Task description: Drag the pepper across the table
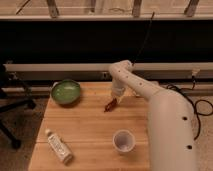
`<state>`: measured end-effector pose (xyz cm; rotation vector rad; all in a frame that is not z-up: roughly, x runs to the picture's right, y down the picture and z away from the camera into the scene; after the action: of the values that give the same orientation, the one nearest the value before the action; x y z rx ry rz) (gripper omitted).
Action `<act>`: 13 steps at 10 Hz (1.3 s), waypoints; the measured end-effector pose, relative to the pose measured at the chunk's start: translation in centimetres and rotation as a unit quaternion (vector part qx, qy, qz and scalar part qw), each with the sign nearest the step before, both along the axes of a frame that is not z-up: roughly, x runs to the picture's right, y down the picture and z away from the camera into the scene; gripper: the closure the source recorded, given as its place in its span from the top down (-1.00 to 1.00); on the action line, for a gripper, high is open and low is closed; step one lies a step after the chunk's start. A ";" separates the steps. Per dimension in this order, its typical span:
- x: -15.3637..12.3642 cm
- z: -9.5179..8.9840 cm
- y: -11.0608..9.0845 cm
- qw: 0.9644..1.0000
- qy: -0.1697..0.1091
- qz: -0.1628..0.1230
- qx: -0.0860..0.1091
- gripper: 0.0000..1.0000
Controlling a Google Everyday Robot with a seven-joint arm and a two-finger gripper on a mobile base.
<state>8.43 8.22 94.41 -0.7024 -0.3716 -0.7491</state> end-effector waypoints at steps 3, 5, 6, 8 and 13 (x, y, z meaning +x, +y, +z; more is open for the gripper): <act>0.4 -0.2 0.2 1.000 0.000 0.000 -0.001 -1.00; 0.8 -0.3 0.3 1.000 0.000 0.002 0.001 -1.00; 0.7 -0.3 0.3 1.000 -0.001 0.001 0.001 -1.00; 0.9 -0.4 0.4 1.000 -0.002 0.001 0.003 -1.00; 1.3 -0.8 0.6 1.000 -0.005 -0.005 0.004 -1.00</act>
<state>9.68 8.79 93.65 -0.6941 -0.3734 -0.7638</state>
